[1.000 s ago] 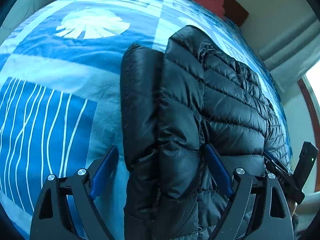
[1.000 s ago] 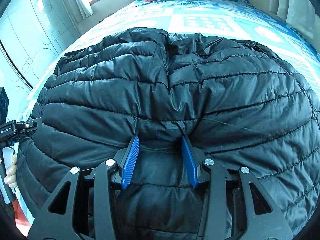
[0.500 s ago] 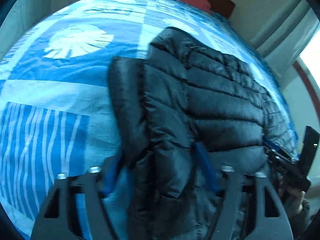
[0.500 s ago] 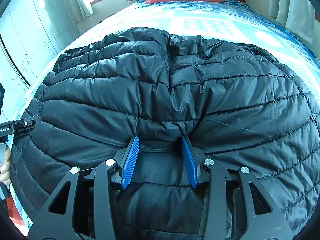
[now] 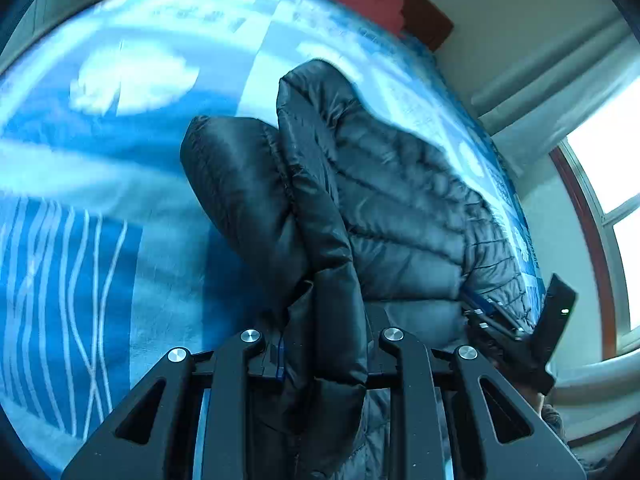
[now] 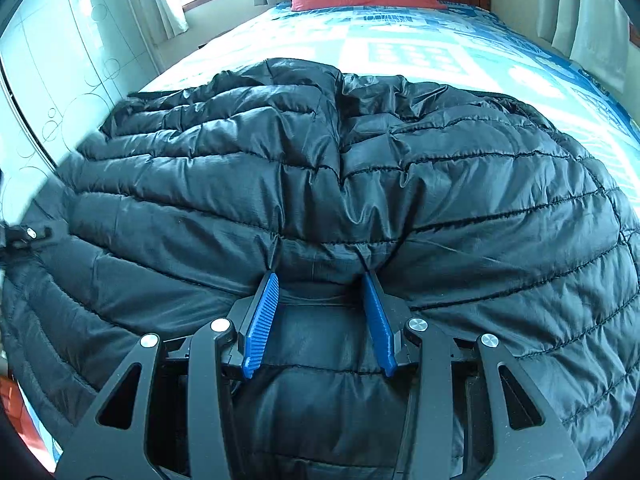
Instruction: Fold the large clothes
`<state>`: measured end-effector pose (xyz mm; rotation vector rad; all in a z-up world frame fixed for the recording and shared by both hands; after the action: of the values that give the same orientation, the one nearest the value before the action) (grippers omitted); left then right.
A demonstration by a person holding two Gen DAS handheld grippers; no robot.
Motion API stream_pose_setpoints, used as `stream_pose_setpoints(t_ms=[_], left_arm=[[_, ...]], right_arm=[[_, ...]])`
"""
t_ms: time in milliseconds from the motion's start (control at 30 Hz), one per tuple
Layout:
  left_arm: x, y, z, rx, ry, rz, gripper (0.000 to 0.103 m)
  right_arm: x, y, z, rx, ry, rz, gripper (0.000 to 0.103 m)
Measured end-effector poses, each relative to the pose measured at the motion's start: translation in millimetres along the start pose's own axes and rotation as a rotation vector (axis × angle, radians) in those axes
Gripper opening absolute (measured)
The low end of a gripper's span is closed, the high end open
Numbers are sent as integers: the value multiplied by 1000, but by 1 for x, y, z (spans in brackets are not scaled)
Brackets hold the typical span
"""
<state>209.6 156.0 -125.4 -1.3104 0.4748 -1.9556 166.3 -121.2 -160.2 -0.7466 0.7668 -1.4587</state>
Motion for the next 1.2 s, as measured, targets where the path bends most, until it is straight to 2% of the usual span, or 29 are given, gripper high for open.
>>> stream_pose_setpoints(t_ms=[167,233,367,467,633,867,1067,1200], left_arm=[[58,-20,11,60,65,-35,22],[86,-20,14,63,116,-11,22],[119,-16,16,58,147,-5,22],[147,-3,16,41,191,15,22],[202,32,14,-2,299,64,22],[265,102,6,-77,390,35,22],[298,164,-12,-156,411,-13,22],[307,206,-31,-203,427,22,23]], right_arm=[[6,-4,3,4,19,20,43],[11,-9,5,7,26,29,44],[34,-27,5,24,78,45,44],[60,-45,6,58,112,34,49],[100,-73,1,115,150,-7,51],[171,-86,-19,121,250,-78,52],[221,-86,-43,98,330,-111,52],[240,-87,-61,77,349,-128,52]])
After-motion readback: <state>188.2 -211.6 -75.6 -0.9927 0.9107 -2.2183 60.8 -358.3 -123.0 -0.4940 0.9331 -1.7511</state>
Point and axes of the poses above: each gripper's, at about its wrist camera, not at the fingertips, and y roughly the way its jaws point, x to its right, z to its top, the point moved 2 cm from there along y, roughly the way its jaws point, and after that the axes turned 11 degrees about -z, right-handed, at the moved point
